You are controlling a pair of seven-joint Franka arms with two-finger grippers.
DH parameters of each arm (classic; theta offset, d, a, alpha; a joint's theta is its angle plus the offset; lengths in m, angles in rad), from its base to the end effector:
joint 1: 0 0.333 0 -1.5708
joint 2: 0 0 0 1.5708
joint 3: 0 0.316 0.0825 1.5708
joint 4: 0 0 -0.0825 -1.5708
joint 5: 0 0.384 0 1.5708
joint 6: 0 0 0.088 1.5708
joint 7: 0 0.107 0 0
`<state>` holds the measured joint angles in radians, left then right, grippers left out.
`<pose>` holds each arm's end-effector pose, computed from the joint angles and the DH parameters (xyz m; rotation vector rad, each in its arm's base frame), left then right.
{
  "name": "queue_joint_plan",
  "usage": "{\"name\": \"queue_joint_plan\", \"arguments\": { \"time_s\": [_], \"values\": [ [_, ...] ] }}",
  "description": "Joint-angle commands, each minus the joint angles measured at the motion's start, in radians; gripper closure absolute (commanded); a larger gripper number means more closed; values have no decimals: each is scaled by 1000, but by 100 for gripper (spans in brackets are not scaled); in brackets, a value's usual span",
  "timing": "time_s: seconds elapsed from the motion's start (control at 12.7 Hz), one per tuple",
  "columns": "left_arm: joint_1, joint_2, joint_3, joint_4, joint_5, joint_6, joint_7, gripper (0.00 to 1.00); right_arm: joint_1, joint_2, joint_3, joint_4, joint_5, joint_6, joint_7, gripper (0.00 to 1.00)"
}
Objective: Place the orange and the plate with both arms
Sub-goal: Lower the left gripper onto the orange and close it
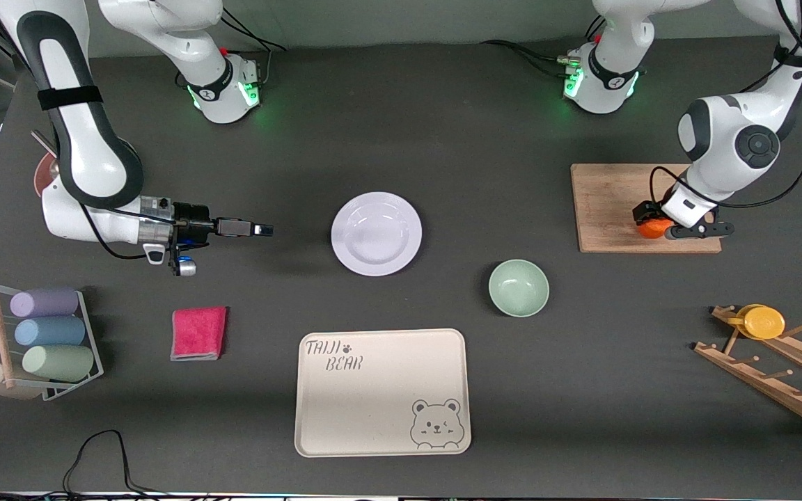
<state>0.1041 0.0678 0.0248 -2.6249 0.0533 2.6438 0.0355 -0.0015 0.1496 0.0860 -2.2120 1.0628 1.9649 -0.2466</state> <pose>0.4239 0.0537 0.2213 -3.1179 -0.0716 0.0793 0.5144 0.1004 0.3100 -2.1808 0.3467 0.3385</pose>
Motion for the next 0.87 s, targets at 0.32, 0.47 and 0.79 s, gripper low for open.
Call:
{"name": "queue_joint_plan", "arguments": {
  "time_s": [0.32,0.47,0.79],
  "values": [
    [-4,-14,4,-14,5,2,7,90,0,-21,20,-29,25,8,-179,0],
    [-4,-28,4,-7,6,-19,9,90,0,-19,20,-37,25,0,-192,0],
    [-4,-91,3,138,5,-315,12,89,0,-15,20,-41,25,-11,-188,0]
  ]
}}
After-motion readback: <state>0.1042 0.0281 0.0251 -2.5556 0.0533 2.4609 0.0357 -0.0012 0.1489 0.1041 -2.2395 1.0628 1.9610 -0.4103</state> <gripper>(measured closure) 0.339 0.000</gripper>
